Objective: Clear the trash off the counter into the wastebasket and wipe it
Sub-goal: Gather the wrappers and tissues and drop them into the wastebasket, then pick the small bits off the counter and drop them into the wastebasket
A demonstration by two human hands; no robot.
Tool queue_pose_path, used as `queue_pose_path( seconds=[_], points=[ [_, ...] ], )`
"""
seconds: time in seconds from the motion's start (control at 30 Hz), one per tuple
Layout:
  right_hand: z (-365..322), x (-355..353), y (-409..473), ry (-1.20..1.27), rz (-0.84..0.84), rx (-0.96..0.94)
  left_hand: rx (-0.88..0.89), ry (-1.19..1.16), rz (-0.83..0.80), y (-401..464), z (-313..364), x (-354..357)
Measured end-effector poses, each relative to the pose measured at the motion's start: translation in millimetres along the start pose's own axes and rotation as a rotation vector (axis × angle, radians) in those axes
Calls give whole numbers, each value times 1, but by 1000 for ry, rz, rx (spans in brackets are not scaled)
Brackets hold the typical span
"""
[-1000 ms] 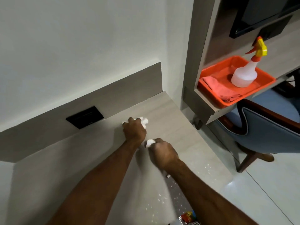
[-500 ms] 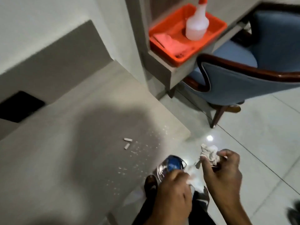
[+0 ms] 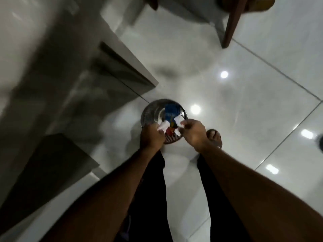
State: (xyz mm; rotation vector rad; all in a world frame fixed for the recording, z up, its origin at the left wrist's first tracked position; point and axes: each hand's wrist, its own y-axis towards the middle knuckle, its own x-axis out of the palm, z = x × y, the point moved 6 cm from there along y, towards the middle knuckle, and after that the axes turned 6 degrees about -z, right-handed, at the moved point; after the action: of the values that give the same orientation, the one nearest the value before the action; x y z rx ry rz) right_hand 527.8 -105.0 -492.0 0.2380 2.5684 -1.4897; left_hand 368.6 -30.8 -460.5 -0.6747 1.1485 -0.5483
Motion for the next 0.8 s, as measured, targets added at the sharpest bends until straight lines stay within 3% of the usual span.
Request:
queue_pose_path(
  seconds=[0.23,0.3,0.37,0.47,0.57,0.7,0.8],
  points=[
    [14,34,43,268,-144,71,-31,-70,-190,53,-13,41],
    [9,28,41,371,-113,84,-21,-88,-180,54,-8,34],
    [5,14,31,488,-4,132,-9,-96,-107,47,4,14],
    [-12,-14,-1,355,180,73,56,-93,26,14,37,-28],
    [-47,-43,-57,322,271,-36,257,-133,128,-47,89,-79],
    [-144,-86,-174,367,351,-278,585,-195,271,-165,163,-176],
    [-214,-101,-243,395,385,-437,715,-210,426,-227,178,-252]
  ],
)
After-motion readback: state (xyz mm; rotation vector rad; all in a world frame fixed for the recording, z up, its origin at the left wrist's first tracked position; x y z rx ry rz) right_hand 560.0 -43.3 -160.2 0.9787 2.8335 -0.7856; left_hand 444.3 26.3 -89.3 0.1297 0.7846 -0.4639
